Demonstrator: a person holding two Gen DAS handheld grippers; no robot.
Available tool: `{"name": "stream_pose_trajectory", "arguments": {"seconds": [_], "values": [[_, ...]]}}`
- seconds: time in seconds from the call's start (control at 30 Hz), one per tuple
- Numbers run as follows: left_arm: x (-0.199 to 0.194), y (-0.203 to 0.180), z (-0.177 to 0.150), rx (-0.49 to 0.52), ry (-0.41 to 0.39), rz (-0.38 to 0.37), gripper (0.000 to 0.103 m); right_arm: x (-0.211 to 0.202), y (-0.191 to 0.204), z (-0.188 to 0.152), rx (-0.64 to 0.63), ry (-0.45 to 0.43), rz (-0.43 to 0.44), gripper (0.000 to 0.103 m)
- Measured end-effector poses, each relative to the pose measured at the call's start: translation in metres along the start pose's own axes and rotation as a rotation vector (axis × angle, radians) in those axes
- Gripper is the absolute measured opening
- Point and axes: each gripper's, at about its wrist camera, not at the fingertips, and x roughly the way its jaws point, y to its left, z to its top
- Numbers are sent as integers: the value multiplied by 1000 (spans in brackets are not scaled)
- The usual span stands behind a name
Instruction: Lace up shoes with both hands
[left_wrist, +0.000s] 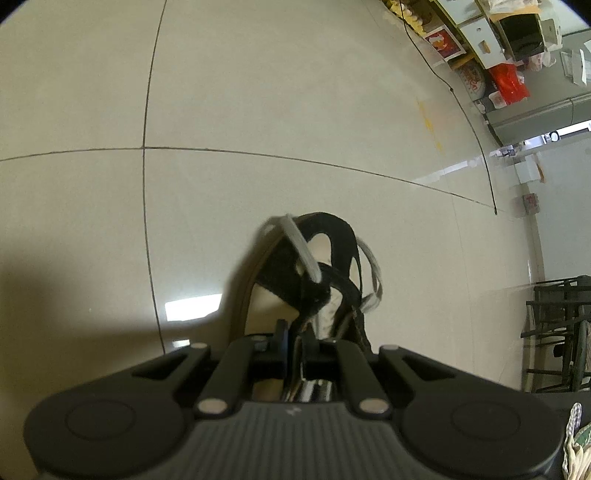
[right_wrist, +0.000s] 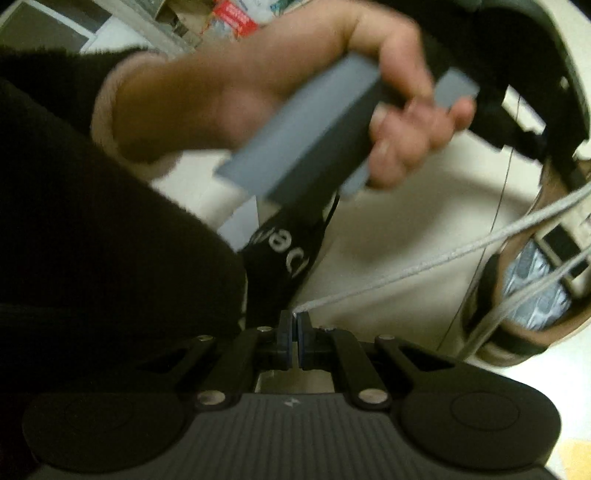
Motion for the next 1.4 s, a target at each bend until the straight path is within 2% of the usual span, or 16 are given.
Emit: {"name": "stream_pose_trajectory", "arguments": {"seconds": [0.07,0.17,0.23,0.27,0.3,0.37,0.43,0.47,0.63,0.87,0.97,1.1,1.23,1.33,1.37,1.4], "values": [[1,-1,2,10,11,-2,7,6,-3,-3,4,21,-22,4],[2,-1,8,38,48,-21,10,-8,-13,-2,28,-4,-58,7],[3,1,14,50,81,-48,16,-19,-21,-1,43,-25,-82,10],[3,2,18,54,98,-62,17,-24,-24,-1,50,-36,-94,18],[4,2,22,59,111,-75,19,-30,-28,0,58,-46,-105,34],[4,1,30,76,118,-99,21,-41,-36,1,73,-67,-129,40],[3,-3,39,97,103,-117,29,-52,-43,2,88,-88,-152,40],[3,-5,44,110,90,-121,30,-57,-47,2,96,-99,-164,36],[7,-9,64,143,51,-102,30,-85,-66,5,133,-152,-223,38],[26,8,74,64,61,-71,28,-145,-122,11,215,-321,-467,38],[34,15,77,21,67,-85,28,-151,-152,16,234,-355,-575,38],[43,14,80,3,74,-103,28,-142,-191,18,269,-349,-691,38],[55,9,83,16,90,-83,28,-127,-220,15,310,-336,-754,37],[59,5,83,9,92,-87,24,-120,-234,11,335,-321,-787,25],[59,4,82,13,82,-88,20,-117,-235,10,334,-323,-801,11],[58,2,82,23,68,-85,13,-117,-235,9,330,-332,-810,4]]}}
